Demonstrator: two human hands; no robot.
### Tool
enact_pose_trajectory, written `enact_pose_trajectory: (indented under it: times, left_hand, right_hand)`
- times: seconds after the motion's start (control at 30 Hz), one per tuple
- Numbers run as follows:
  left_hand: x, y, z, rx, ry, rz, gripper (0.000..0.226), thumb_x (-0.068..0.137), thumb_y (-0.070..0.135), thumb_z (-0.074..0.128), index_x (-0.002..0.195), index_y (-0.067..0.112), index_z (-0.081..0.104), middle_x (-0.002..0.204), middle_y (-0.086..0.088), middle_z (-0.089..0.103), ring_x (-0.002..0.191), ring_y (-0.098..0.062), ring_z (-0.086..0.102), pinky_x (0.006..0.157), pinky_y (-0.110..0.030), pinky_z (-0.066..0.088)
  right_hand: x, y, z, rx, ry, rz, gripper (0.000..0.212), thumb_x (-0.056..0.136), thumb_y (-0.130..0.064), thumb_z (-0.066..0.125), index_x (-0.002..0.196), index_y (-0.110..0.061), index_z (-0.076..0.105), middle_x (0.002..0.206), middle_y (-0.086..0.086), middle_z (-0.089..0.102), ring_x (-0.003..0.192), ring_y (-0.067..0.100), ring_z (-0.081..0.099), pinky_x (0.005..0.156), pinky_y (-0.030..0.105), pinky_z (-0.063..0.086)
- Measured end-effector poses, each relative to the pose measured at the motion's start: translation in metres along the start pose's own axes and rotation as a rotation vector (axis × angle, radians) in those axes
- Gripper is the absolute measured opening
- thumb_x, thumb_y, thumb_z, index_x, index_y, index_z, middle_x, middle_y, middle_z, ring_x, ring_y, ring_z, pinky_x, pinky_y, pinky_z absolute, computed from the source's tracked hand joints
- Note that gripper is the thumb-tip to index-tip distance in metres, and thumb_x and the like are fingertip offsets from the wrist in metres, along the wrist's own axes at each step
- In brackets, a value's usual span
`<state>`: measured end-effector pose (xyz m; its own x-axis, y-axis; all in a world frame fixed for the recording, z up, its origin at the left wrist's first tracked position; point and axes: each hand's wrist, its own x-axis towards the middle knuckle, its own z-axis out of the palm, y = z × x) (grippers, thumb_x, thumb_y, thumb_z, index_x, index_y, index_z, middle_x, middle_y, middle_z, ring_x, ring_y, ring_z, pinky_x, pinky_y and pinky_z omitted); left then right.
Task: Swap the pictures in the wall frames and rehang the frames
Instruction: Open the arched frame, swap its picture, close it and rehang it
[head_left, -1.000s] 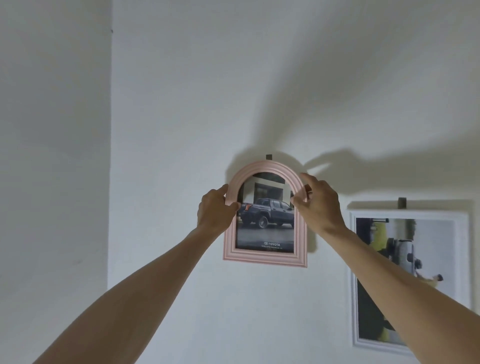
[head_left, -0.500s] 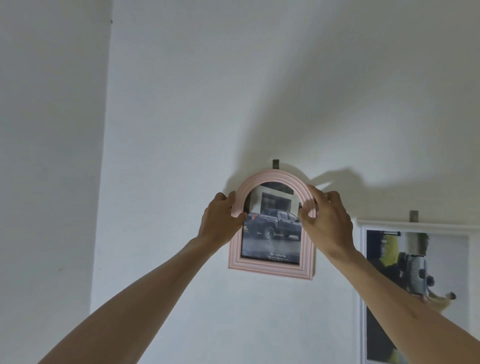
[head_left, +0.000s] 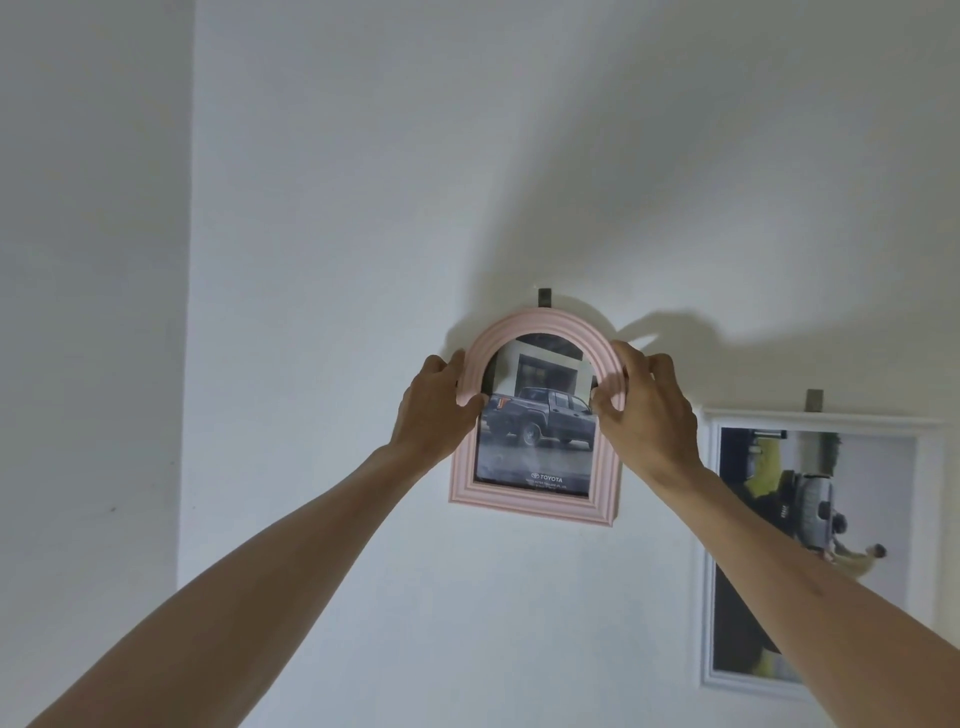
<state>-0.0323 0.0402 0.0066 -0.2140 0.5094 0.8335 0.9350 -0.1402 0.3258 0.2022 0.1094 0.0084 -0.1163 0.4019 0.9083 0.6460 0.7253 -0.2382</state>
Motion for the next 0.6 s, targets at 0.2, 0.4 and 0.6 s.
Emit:
enact_pose_trajectory:
  times: [0.2,0.4,0.6]
  left_hand:
    - [-0.002,0.004,-0.001,-0.03,0.025,-0.03,0.044,0.086,0.035,0.067,0.125,0.019,0.054,0.103,-0.003,0.057,0.088,-0.026,0.061,0.081,-0.037,0.05]
    - [-0.003,0.009,-0.005,-0.015,0.025,-0.052,0.05,0.087,0.036,0.067,0.131,0.017,0.052,0.108,-0.005,0.058,0.095,-0.028,0.061,0.086,-0.039,0.048]
    - [-0.004,0.013,-0.01,0.023,0.012,-0.115,0.064,0.089,0.041,0.065,0.143,0.014,0.043,0.123,-0.006,0.057,0.11,-0.029,0.057,0.097,-0.041,0.044]
  right_hand:
    - [0.0,0.001,-0.005,-0.007,-0.02,-0.01,0.049,0.091,-0.021,0.065,0.138,-0.02,0.049,0.108,0.002,0.048,0.078,0.025,0.06,0.06,0.032,0.045]
    - [0.0,0.004,-0.008,-0.017,-0.032,-0.026,0.044,0.091,-0.025,0.065,0.133,-0.021,0.051,0.109,0.006,0.053,0.084,0.028,0.063,0.061,0.03,0.044]
    - [0.0,0.007,-0.015,-0.022,-0.018,-0.033,0.038,0.09,-0.027,0.065,0.125,-0.022,0.051,0.109,0.005,0.054,0.084,0.029,0.063,0.063,0.034,0.049]
